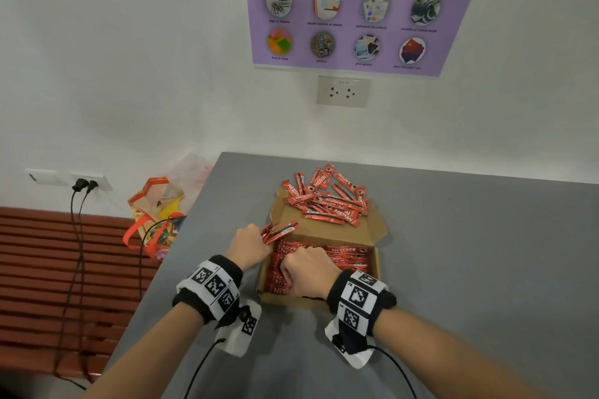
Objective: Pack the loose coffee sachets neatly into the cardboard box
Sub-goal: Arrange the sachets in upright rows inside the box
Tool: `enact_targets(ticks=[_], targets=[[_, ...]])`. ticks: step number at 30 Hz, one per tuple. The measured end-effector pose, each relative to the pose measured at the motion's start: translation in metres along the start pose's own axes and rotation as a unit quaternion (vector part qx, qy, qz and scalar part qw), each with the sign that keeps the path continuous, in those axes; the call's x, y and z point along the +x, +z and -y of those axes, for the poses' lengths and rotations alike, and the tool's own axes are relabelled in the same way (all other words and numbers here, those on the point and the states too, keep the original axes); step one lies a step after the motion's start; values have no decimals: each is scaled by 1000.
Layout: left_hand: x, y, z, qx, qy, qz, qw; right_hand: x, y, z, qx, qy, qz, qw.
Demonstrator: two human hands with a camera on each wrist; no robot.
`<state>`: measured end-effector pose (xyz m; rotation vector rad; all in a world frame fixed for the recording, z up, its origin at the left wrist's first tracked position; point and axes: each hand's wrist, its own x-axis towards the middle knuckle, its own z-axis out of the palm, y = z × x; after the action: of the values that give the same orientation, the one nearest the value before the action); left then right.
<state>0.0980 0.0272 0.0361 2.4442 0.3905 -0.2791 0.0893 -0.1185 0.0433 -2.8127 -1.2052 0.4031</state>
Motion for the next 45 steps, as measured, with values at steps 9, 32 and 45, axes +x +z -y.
enact_targets(ticks=[9,32,45], targets=[[1,-1,1,5,-3,12,1000,4,1,-1,-10,2,-12,1000],[-15,-2,-12,-67,230,-56,969,-7,-21,-37,285,83,-203,933],[-20,-2,-16,-288,124,-21,949,-21,-6,-44,305,63,-354,882]])
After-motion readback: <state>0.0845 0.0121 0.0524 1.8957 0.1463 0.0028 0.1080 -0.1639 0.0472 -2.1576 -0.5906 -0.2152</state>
